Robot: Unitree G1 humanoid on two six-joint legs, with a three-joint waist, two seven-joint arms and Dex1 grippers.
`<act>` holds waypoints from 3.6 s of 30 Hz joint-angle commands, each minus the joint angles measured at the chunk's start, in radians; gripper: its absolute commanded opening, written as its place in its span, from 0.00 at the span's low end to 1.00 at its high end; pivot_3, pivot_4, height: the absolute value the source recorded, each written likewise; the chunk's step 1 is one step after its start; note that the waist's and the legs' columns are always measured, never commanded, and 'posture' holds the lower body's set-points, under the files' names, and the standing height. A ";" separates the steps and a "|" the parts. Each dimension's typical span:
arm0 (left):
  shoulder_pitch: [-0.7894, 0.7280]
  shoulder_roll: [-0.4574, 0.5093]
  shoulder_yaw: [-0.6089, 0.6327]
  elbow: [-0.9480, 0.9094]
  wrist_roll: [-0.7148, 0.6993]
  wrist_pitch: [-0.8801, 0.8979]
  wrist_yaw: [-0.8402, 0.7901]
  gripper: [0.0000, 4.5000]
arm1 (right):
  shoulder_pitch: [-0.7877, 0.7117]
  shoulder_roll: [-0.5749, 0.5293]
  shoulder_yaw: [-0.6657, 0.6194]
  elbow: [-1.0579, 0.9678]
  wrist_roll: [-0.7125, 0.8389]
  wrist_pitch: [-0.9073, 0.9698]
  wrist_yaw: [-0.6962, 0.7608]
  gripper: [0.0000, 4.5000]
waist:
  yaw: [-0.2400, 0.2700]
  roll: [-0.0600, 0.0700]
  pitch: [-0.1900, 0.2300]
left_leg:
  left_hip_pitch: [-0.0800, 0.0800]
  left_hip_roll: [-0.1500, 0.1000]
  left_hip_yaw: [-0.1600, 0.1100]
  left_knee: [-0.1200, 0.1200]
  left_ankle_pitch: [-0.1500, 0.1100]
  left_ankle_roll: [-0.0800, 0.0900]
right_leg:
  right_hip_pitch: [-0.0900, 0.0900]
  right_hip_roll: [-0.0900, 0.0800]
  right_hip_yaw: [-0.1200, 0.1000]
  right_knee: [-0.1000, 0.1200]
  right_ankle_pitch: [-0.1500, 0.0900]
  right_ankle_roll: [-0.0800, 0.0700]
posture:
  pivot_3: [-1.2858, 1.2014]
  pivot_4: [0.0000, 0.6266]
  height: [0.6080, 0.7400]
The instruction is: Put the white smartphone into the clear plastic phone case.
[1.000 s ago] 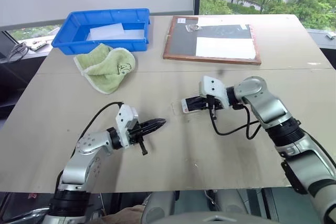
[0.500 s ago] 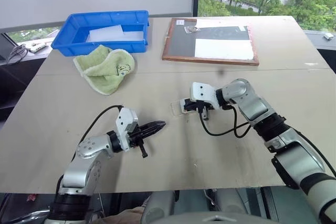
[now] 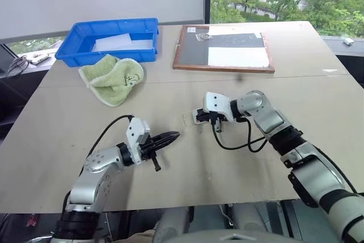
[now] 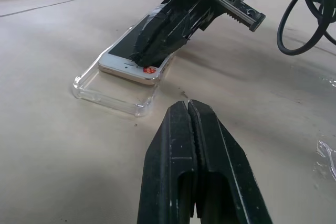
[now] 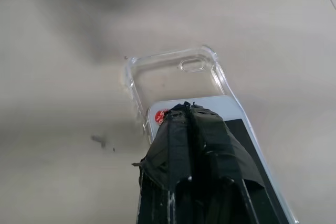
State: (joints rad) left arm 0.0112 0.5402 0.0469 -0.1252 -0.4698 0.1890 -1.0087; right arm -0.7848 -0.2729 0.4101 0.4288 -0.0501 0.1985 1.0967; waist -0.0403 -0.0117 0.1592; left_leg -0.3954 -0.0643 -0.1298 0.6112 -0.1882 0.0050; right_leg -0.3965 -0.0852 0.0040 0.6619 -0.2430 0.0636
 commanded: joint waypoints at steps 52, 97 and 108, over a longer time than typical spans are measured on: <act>-0.018 -0.003 -0.010 0.018 0.003 -0.020 -0.006 0.00 | -0.001 -0.070 -0.036 -0.222 0.123 0.232 -0.030 0.00 | 0.002 0.003 0.007 | -0.019 -0.001 0.000 0.001 0.000 -0.001 | -0.017 -0.001 -0.001 -0.001 0.004 0.001 | 0.52 0.24 1.00; -0.147 -0.092 -0.088 0.050 0.152 0.145 0.278 0.00 | 0.064 -0.173 -0.160 -0.201 -0.059 0.217 -0.373 0.00 | 0.005 0.004 0.009 | -0.018 -0.002 0.002 0.001 0.000 -0.001 | -0.017 0.000 0.001 -0.001 0.005 0.001 | 0.52 0.24 1.00; -0.165 -0.097 -0.094 0.105 0.173 0.125 0.248 0.00 | 0.178 -0.080 -0.084 -0.367 -0.046 0.274 -0.359 0.00 | 0.010 0.004 0.009 | -0.018 -0.002 0.001 0.002 0.000 -0.001 | -0.016 0.000 0.000 0.000 0.005 0.001 | 0.52 0.24 1.00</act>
State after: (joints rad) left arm -0.1525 0.4460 -0.0280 -0.0474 -0.3068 0.3159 -0.7529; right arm -0.6153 -0.3658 0.3040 0.1232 -0.0982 0.4699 0.7342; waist -0.0302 -0.0072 0.1677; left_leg -0.4135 -0.0660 -0.1288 0.6130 -0.1882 0.0043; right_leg -0.4127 -0.0855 0.0043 0.6618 -0.2381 0.0647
